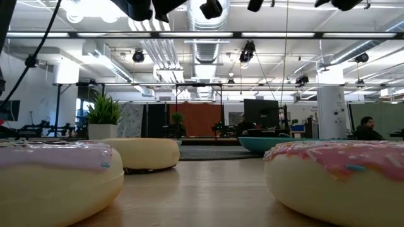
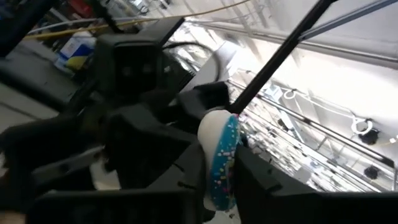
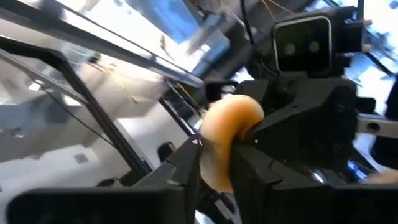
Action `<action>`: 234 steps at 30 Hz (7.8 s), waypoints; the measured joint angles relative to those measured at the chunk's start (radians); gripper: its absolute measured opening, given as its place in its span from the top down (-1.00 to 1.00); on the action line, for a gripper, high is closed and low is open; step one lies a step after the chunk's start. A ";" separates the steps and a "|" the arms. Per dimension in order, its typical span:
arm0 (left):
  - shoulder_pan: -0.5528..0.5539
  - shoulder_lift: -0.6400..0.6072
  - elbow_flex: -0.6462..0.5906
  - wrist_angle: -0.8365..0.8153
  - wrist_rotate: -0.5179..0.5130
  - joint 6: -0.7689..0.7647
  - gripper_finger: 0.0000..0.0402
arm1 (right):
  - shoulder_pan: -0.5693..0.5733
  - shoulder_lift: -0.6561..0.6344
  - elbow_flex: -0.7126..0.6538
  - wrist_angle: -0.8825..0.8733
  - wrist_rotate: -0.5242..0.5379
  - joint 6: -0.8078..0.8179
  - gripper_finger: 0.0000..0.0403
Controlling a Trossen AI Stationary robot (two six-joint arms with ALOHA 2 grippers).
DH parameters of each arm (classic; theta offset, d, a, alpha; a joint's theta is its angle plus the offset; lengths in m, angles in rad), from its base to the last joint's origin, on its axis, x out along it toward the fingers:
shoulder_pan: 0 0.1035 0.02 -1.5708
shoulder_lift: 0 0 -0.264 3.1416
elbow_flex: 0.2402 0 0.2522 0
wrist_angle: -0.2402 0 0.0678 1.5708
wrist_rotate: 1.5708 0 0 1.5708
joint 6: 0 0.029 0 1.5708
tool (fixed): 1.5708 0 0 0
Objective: Pick & Place donuts
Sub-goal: Put the bottom right small orange donut on the light blue plate, then put the top small orange donut on the light blue plate
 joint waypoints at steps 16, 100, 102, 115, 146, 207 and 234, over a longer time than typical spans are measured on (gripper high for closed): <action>0.000 -0.017 -0.134 -0.742 -0.217 0.369 0.97 | 0.091 -0.377 0.038 -1.131 0.416 0.008 0.18; -1.120 -0.262 -0.564 -1.531 -1.043 -0.091 0.46 | 0.113 -0.007 0.036 -1.075 0.186 -0.154 0.16; -1.122 -0.231 -0.538 -1.549 -1.060 -0.092 0.46 | 0.115 0.003 0.036 -1.057 0.176 -0.151 0.16; -1.126 -0.148 -0.513 -1.599 -1.147 -0.052 0.56 | 0.180 0.005 0.085 -1.114 0.256 -0.178 0.16; -1.152 -0.107 -0.548 -1.446 -1.115 -0.037 0.57 | 0.181 0.014 0.083 -1.140 0.263 -0.153 0.16; -0.191 -0.692 -0.730 -0.824 -0.305 0.326 1.00 | 0.148 0.586 0.760 -1.236 -0.008 -1.176 0.15; -0.187 -0.615 -0.661 -0.928 -0.339 0.402 0.96 | 0.144 0.737 0.953 -1.359 -0.048 -1.101 0.60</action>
